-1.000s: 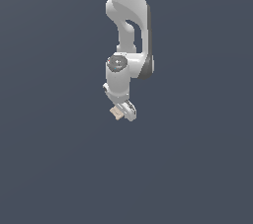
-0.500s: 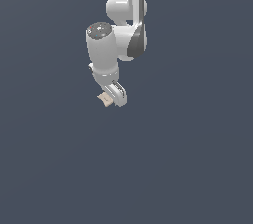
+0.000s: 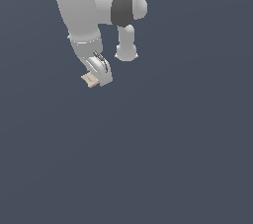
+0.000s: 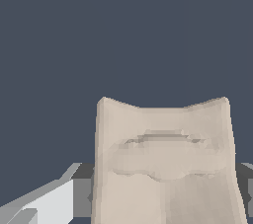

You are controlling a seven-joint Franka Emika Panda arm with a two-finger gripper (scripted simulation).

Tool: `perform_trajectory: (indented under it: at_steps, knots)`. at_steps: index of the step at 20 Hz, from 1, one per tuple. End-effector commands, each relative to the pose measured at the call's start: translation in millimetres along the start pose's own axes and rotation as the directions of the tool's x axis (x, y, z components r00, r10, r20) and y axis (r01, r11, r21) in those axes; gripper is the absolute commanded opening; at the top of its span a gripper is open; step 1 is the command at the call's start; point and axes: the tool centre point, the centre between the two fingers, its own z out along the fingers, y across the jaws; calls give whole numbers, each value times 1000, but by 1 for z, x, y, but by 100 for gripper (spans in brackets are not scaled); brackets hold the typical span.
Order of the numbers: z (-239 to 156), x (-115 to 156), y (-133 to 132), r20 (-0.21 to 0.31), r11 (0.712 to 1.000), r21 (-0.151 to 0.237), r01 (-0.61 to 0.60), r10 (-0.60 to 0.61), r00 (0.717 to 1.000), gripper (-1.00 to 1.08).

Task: Pick up the object and move it to a goal position.

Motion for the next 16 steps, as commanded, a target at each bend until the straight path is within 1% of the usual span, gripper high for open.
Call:
perform_trajectory:
  at_steps: [1,8,12,16]
  knots:
    - [-21,6,7,1,1000,-1,1,-1,1000,-100]
    - [-61,18,19,0,1000,-2,2,-2,1000,-100]
    - [-72,22,21,0,1000,-2,2,-2,1000,-100]
    - [-75,24,21,0,1000,-1,3,-3,1000,-100]
